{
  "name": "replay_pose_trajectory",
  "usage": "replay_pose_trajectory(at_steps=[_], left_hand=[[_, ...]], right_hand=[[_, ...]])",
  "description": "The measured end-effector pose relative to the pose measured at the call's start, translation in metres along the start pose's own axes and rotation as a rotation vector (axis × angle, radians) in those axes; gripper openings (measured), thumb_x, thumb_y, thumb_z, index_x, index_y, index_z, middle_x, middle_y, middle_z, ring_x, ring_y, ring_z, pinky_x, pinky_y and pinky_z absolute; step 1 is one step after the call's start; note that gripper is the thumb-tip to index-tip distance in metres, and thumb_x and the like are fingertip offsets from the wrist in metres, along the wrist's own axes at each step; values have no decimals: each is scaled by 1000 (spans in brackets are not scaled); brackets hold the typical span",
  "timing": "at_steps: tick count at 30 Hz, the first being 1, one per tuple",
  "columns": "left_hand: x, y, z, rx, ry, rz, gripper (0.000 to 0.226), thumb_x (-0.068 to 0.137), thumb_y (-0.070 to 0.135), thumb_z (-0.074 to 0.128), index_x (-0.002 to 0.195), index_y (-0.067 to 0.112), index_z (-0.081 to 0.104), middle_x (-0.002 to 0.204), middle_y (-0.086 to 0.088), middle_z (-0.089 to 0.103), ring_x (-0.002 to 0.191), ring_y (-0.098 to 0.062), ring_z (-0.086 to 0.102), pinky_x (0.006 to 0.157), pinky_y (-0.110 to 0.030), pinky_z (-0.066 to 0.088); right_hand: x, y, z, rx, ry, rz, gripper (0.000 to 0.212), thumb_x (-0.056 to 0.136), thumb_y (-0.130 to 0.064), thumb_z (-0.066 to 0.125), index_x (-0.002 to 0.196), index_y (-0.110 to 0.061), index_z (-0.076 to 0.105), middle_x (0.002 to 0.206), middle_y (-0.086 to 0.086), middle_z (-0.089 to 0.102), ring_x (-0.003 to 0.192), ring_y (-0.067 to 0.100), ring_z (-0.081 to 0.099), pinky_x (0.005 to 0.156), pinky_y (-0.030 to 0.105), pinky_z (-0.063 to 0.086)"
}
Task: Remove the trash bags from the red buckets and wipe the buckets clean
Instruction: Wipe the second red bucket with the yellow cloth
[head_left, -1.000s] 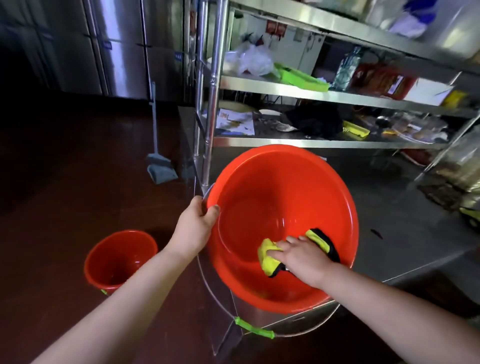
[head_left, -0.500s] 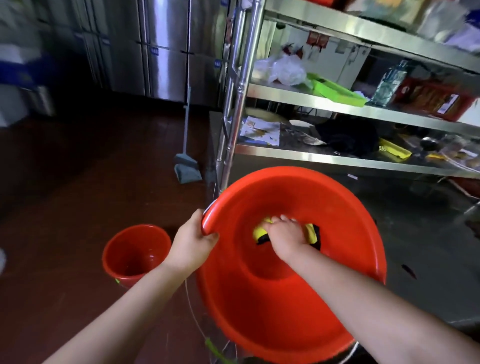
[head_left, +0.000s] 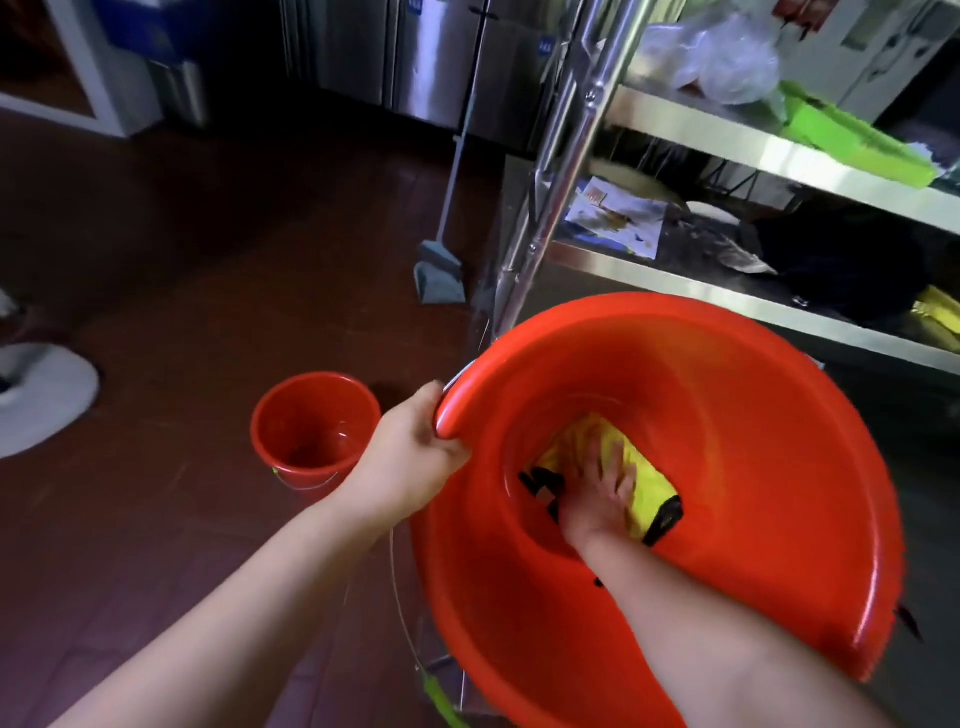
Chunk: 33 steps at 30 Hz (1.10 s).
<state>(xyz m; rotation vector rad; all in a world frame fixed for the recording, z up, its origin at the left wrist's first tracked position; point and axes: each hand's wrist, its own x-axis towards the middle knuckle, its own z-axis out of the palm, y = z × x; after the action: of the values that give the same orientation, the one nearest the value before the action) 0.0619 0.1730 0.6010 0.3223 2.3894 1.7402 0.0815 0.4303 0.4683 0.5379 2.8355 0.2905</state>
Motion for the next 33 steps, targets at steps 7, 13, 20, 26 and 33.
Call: replay_pose_trajectory(at_steps=[7,13,20,26,33], left_hand=[[-11,1,1,95,28,64,19,75,7,63,86,17,53,72,-2,61,58,-13,60,51,-30,49],[-13,-7,8,114,-10,1,24,75,10,66,92,22,55,74,4,63,61,-7,63,54,-25,53],[-17,-21,-3,12,-46,-85,26,75,9,68,97,20,59,82,-5,68,71,-17,67,68,-39,58],[-16,-22,-3,-36,-5,-94,22,76,5,64,95,12,57,82,-15,66,73,-30,66,66,-46,55],[-31,-22,5,-53,34,-111,24,69,34,69,83,22,52,74,0,65,63,-12,65,63,-43,56]], right_hand=[[-25,15,17,-210,-91,-481,69,96,-46,36,149,-33,-6,159,-2,-14,143,32,-19,111,52,-16],[-71,37,26,-76,-43,-119,72,92,-57,37,149,-37,-3,157,-11,-17,142,18,-24,111,47,-17],[-38,30,-7,77,97,238,71,95,-59,22,147,-32,-18,145,-5,-38,142,24,-25,114,53,-8],[-4,7,-18,-62,85,4,72,90,-59,36,150,-36,1,158,-3,-18,141,30,-27,107,60,-16],[-3,-19,3,-201,14,-474,65,94,-49,34,151,-32,5,160,-8,-6,145,23,-13,109,57,-12]])
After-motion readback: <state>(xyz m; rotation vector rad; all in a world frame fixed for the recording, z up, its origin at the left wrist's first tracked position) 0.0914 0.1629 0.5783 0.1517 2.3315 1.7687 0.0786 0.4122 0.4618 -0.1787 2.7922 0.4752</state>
